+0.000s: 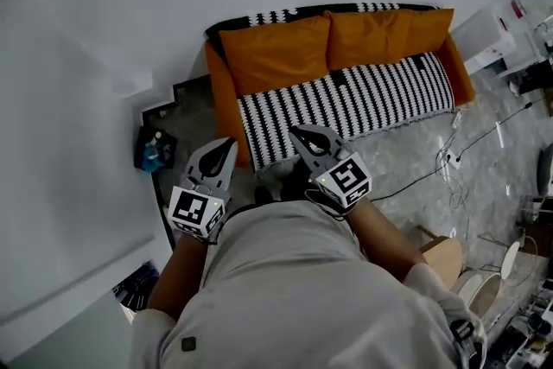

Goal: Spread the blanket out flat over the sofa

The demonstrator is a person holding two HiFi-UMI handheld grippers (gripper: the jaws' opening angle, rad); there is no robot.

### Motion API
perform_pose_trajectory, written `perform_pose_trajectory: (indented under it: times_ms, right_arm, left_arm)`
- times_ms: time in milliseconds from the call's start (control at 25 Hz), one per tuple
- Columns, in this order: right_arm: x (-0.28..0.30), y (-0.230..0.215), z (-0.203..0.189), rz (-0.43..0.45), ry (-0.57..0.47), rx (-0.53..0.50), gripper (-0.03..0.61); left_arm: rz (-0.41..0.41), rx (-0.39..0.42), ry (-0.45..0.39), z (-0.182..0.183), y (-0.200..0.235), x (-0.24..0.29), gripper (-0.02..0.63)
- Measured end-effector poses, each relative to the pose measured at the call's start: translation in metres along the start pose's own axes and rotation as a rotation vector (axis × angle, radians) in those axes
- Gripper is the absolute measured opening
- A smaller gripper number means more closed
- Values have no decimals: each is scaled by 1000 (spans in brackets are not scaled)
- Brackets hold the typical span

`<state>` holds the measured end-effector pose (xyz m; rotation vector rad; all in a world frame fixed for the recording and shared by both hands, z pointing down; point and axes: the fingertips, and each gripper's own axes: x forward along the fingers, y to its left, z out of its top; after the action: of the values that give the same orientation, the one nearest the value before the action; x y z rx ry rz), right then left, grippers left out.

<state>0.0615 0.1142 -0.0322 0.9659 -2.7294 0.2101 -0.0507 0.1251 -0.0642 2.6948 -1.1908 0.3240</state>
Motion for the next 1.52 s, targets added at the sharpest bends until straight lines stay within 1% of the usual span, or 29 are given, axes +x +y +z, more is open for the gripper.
perform_pose_trajectory:
  times_ms: [200, 440, 560, 640, 800, 1000, 1200, 1400, 1520]
  right_arm:
    - [-30, 7, 1, -25, 19, 20, 28]
    - [-68, 5, -5, -35, 34, 17, 28]
    - [-89, 1, -9, -52, 16, 13, 28]
    - [-112, -2, -10, -64, 4, 7, 28]
    - [-173, -9, -14, -93, -17, 29, 28]
    - [-246, -15, -29, -130, -48, 27, 28]
    - [-315, -8, -42, -138, -77, 24, 28]
    - [-362, 3, -50, -164, -106, 15, 28]
    - [-383, 11, -52, -166, -119, 7, 28]
  left_arm:
    - [-55, 7, -11, 12, -20, 0, 9]
    - [-61, 2, -13, 14, -44, 4, 9]
    - [-71, 6, -1, 7, -61, 8, 9]
    - [-77, 17, -1, 7, -80, 12, 9]
    - [-71, 38, -4, 12, -125, 20, 9]
    - [-39, 32, -15, 10, -183, 20, 9]
    - [-3, 38, -22, 10, -244, 13, 9]
    - [13, 48, -40, 6, -289, -1, 9]
    - [33, 38, -46, 6, -312, -11, 9]
